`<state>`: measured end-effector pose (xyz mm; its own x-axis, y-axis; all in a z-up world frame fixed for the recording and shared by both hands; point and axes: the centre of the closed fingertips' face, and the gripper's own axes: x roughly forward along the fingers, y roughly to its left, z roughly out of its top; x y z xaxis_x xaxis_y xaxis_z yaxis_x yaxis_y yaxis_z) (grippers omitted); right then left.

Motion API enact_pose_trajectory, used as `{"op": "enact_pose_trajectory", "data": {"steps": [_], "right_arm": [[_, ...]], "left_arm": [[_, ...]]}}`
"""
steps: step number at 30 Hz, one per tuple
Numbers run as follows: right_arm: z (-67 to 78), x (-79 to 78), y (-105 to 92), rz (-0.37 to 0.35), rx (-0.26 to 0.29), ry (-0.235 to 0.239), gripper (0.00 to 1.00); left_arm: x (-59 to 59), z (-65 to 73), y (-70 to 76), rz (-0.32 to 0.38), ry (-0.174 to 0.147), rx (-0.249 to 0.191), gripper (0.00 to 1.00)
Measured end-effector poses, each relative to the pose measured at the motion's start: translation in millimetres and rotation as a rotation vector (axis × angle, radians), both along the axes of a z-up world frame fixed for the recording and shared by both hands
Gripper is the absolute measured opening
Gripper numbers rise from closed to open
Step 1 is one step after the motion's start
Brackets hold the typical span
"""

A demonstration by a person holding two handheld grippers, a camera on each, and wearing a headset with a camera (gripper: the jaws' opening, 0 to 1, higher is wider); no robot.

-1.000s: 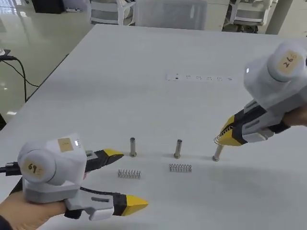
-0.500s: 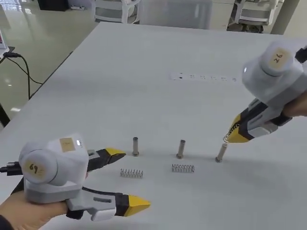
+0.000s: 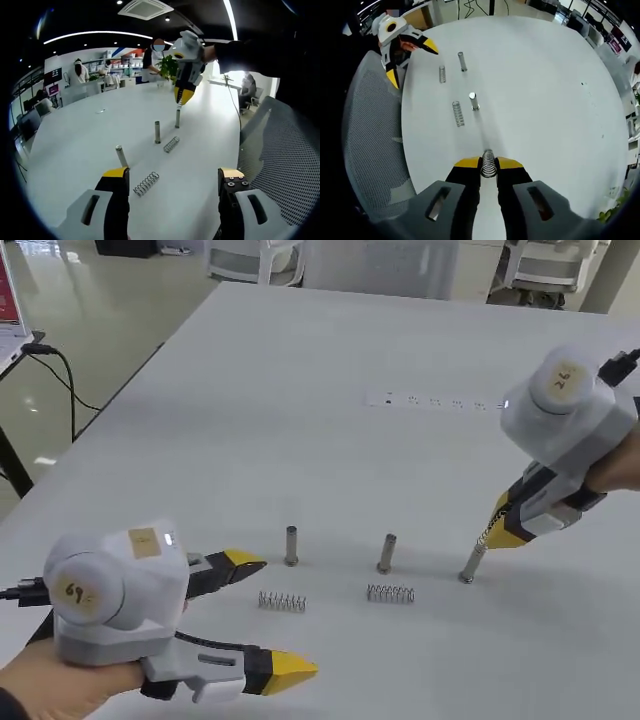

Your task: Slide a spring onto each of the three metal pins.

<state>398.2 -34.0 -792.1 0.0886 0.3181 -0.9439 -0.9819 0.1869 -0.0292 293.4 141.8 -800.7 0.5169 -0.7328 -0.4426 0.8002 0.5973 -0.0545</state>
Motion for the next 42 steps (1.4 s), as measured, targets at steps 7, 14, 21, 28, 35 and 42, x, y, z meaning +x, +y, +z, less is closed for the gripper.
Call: {"op": "enact_pose_trajectory", "data": {"steps": [7, 14, 21, 28, 35, 42], "right_arm": [[-6.4, 0.4, -0.5, 0.004, -0.025, 0.013, 0.13], [-11.4, 0.5, -1.8, 0.011, -0.044, 0.026, 0.13], [-23.2, -0.7, -1.7, 0.019, -0.068, 0.043, 0.13], [-41.0, -1.9, -0.8, 0.017, -0.088, 0.061, 0.13], [-56.2, -4.0, -2.1, 0.015, -0.108, 0.067, 0.13], [-63.7, -6.3, -1.2, 0.004, -0.106, 0.067, 0.13]], "left_arm": [[0.2, 0.0, 1.3, 0.004, 0.001, -0.002, 0.70], [0.2, -1.3, 1.5, 0.005, 0.005, -0.001, 0.70], [0.2, -1.7, 1.3, 0.006, 0.008, -0.001, 0.69], [0.5, -2.2, 1.7, 0.008, 0.010, 0.000, 0.69], [0.2, -2.5, 3.5, 0.015, 0.011, -0.001, 0.69], [-0.2, -3.5, 3.0, 0.014, 0.014, -0.002, 0.68]]}}
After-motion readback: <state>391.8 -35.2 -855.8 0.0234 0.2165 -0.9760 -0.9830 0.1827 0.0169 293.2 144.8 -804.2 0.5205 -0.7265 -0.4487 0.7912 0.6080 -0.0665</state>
